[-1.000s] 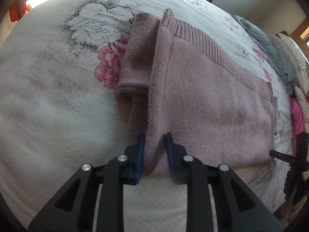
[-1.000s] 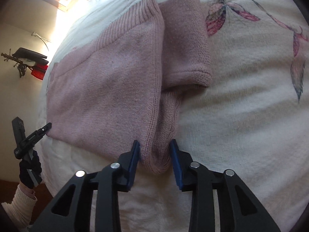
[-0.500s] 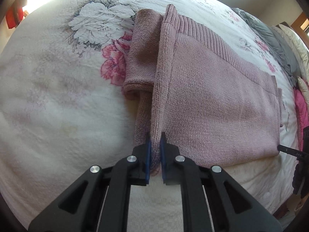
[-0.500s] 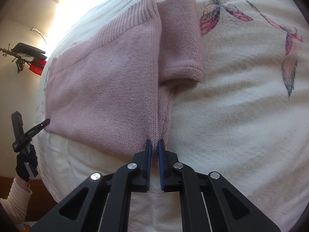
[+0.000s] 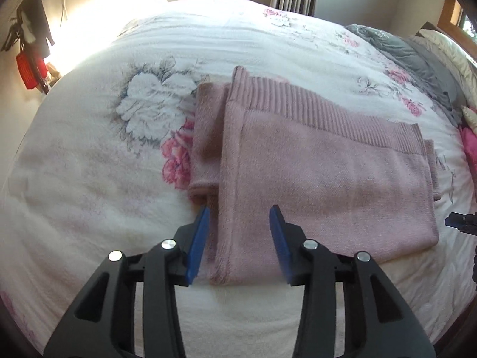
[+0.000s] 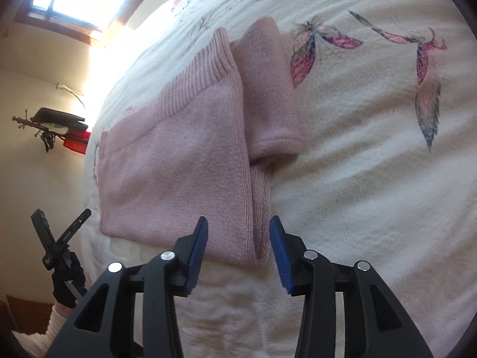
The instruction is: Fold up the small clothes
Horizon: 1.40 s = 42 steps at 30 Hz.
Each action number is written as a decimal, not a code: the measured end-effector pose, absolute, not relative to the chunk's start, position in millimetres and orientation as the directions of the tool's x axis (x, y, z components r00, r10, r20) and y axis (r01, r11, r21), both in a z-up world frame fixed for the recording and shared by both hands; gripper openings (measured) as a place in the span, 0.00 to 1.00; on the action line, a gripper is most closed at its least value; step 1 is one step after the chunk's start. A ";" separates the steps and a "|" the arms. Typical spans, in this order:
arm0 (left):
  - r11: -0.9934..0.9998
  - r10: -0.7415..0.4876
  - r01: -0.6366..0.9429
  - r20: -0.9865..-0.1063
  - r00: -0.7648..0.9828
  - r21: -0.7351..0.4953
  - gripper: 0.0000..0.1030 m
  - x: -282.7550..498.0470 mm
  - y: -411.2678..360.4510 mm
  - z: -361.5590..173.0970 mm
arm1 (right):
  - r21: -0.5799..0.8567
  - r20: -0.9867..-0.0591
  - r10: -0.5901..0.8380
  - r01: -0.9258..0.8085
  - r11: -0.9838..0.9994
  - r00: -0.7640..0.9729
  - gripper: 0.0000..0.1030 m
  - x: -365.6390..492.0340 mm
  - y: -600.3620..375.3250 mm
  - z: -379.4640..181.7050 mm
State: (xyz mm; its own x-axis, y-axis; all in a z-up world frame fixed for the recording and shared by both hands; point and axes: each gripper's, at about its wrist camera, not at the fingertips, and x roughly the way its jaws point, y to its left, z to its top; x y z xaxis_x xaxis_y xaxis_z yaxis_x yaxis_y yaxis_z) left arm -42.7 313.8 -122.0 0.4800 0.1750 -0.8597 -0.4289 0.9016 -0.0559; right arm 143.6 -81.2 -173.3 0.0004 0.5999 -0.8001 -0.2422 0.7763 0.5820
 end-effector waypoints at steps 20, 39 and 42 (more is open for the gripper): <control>0.920 -0.132 -0.274 -0.882 0.453 -0.278 0.42 102.8 233.3 -198.5 | 0.691 -0.723 0.686 -0.109 0.715 -0.084 0.59 186.9 -60.5 -234.7; 0.919 -0.159 -0.254 -0.873 0.461 -0.301 0.44 100.0 239.5 -208.5 | 0.773 -0.633 0.772 0.003 0.634 -0.052 0.31 206.0 -64.7 -255.9; 0.920 -0.157 -0.253 -0.873 0.461 -0.299 0.44 99.8 239.1 -208.5 | 0.774 -0.632 0.773 0.002 0.633 -0.050 0.27 203.8 -67.0 -256.7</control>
State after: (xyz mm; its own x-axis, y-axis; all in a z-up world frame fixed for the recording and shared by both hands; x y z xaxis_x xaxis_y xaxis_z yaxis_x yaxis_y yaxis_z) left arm 99.8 239.1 -208.5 0.4610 -0.1567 -0.8734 -0.2531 0.9202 -0.2986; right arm 203.8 -67.0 -256.7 -0.0502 0.7735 -0.6318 0.0016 0.6327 0.7744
